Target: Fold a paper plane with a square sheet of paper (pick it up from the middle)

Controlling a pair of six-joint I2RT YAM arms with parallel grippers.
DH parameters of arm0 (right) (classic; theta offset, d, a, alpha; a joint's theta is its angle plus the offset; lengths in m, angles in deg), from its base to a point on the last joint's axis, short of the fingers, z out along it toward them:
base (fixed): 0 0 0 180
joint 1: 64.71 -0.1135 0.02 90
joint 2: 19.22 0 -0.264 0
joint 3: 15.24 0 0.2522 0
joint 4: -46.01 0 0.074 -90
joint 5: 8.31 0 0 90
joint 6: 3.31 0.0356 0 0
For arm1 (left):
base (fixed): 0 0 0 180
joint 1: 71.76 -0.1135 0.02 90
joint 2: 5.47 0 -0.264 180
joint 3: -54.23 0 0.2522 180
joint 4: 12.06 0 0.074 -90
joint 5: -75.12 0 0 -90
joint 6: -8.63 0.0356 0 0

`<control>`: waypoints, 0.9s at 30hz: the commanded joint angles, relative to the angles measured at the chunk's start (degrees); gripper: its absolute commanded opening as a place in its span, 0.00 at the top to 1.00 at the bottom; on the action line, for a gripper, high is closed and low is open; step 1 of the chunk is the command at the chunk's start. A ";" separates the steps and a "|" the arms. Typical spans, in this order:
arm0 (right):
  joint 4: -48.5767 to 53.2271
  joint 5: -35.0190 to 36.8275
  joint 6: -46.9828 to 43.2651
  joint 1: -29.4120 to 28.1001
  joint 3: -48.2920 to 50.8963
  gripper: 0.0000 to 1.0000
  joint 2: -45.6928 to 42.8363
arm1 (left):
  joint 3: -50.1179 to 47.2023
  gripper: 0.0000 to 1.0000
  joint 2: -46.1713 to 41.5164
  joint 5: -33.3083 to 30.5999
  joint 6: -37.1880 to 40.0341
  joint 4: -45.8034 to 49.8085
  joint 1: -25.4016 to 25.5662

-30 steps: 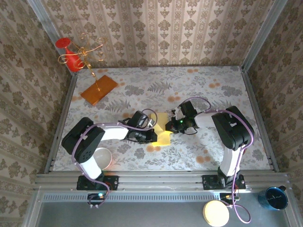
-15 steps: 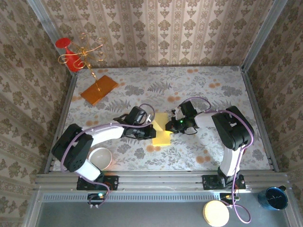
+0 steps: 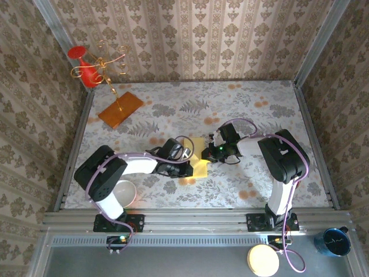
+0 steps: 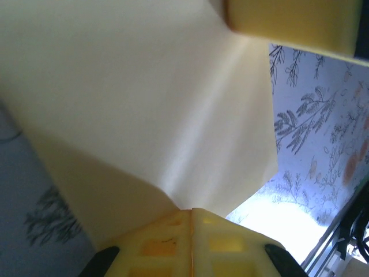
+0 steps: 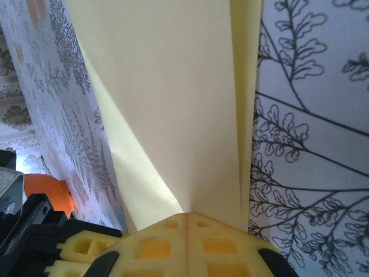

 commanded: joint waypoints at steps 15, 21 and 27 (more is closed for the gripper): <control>14.00 13.75 0.07 2.39 0.47 0.96 -3.96 | -5.63 0.86 -21.04 -5.50 -3.03 6.09 -5.57; 13.71 13.37 1.31 0.30 -0.20 0.89 -15.46 | -6.57 0.81 -22.58 -7.82 -4.42 5.42 -6.91; 15.11 14.89 2.86 -4.87 -1.63 0.84 -16.76 | -4.18 0.74 -15.80 -3.96 -5.80 -0.35 -7.61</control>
